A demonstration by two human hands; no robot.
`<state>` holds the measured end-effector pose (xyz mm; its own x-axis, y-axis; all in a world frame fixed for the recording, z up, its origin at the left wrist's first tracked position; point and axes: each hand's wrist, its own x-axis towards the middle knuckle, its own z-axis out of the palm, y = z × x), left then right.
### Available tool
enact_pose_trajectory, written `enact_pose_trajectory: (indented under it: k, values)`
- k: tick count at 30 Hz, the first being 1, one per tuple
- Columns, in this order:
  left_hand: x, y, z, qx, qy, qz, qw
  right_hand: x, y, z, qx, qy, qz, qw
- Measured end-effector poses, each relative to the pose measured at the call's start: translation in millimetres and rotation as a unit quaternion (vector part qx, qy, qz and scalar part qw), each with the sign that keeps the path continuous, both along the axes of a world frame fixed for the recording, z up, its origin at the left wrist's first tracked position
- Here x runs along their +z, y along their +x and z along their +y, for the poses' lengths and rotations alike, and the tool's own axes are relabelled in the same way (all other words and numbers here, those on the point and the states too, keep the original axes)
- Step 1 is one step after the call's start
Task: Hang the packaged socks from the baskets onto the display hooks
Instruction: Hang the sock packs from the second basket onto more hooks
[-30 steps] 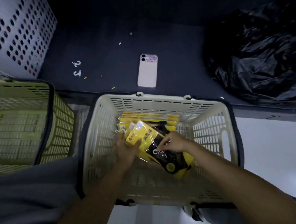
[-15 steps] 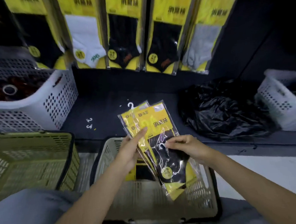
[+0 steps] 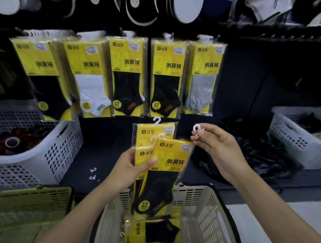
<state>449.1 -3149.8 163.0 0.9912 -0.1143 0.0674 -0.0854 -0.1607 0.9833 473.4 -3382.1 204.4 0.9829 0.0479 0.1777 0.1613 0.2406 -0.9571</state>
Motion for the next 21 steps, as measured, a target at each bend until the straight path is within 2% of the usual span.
enact_pose_trajectory:
  k: [2,7,13,21]
  values:
    - [-2,3,-1,-0.019,0.002,-0.021,1.000,-1,0,3,-0.011,0.003,-0.004,1.000]
    - [-12,8,1,-0.037,0.008,-0.045,0.998,0,0,3,-0.034,-0.086,-0.063,0.994]
    - [-14,7,4,-0.035,0.003,-0.071,0.997,2,-4,6,0.019,-0.118,-0.087,0.989]
    - [-10,4,4,-0.028,-0.014,-0.074,0.997,6,-6,14,0.018,-0.140,-0.105,0.984]
